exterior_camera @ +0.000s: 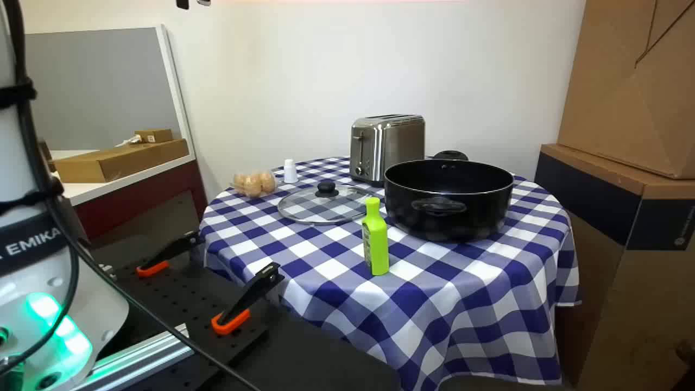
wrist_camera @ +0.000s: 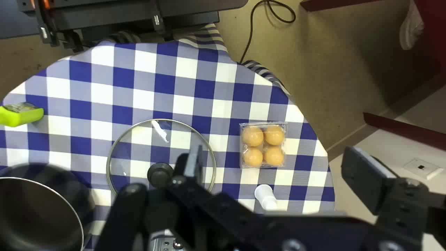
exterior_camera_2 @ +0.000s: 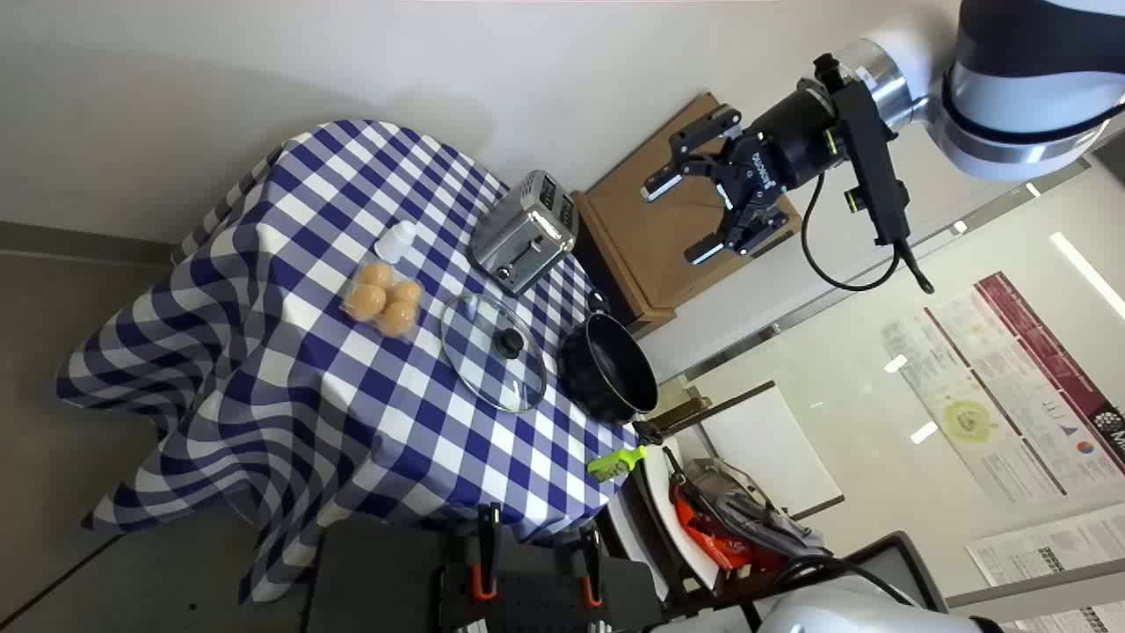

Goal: Push down the switch of the toaster

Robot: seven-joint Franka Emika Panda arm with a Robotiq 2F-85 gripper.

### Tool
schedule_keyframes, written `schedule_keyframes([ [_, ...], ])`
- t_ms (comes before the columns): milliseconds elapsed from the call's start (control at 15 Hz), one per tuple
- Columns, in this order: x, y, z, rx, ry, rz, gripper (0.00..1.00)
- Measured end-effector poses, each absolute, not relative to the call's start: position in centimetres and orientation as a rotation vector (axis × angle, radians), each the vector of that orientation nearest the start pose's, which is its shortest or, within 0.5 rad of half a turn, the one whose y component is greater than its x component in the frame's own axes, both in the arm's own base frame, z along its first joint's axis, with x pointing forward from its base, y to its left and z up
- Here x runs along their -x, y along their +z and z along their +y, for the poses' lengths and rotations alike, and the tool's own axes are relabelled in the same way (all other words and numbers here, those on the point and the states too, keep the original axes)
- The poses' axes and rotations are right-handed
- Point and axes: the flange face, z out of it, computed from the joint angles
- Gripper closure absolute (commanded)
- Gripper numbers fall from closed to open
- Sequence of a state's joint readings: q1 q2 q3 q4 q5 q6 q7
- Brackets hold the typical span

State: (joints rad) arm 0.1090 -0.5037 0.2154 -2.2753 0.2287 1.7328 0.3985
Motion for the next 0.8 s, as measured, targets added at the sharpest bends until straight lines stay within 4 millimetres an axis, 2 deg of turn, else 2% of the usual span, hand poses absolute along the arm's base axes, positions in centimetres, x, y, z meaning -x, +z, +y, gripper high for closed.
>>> schedule_keyframes([
  [267, -37.0, 53.9, 15.6, 3.034, 0.122, 0.234, 0.0],
  [400, -37.8, 53.8, 15.2, 3.031, 0.072, 0.313, 0.0],
  [467, -38.5, 53.8, 14.9, 3.033, 0.028, 0.367, 0.25],
  [533, -39.3, 53.6, 14.6, 3.039, -0.018, 0.42, 0.26],
  [800, -43.0, 51.7, 13.7, 3.102, -0.182, 0.58, 0.56],
])
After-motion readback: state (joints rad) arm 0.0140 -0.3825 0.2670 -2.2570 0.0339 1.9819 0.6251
